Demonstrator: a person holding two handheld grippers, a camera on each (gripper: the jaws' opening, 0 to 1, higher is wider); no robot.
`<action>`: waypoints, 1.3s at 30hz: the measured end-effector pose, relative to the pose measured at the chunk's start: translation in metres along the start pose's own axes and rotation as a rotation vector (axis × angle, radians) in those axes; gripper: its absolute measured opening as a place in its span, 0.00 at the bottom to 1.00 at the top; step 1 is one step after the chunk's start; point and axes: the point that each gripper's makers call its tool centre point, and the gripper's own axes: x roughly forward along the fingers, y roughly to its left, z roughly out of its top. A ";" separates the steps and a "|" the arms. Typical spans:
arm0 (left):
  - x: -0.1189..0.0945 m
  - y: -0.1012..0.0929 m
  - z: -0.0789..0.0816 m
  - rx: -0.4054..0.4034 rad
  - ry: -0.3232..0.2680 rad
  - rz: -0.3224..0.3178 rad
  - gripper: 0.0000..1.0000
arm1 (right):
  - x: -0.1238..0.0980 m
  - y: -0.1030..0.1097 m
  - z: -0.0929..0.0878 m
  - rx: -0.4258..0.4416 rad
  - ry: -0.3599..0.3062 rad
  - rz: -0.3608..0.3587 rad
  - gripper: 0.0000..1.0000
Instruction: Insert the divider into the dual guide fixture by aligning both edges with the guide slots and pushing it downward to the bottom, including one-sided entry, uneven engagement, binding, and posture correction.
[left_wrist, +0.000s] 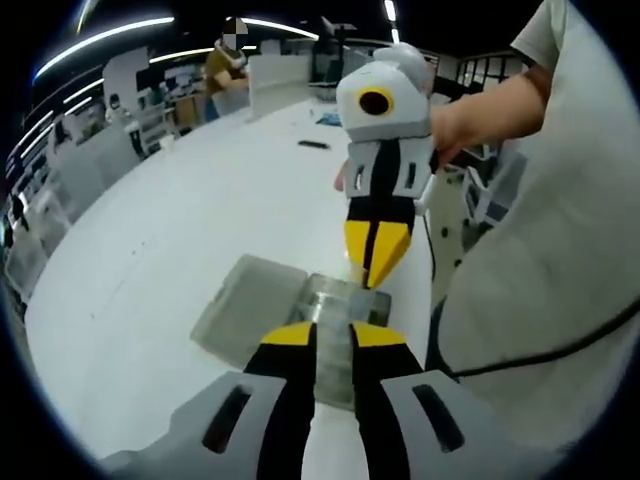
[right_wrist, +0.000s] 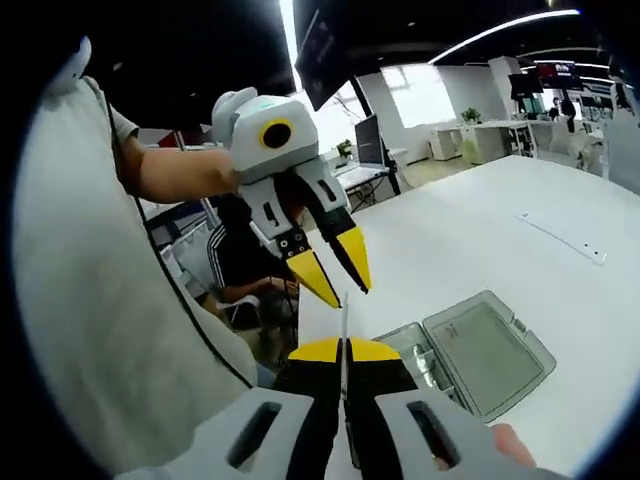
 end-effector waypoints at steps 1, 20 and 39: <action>0.000 0.001 -0.001 0.002 0.003 -0.001 0.10 | 0.000 0.000 0.000 -0.005 0.002 0.001 0.00; 0.002 -0.010 0.005 0.028 0.026 -0.073 0.03 | 0.001 0.000 -0.002 -0.143 0.056 0.010 0.00; 0.008 -0.016 0.005 0.035 0.074 -0.118 0.00 | 0.006 0.004 -0.004 -0.214 0.078 0.018 0.00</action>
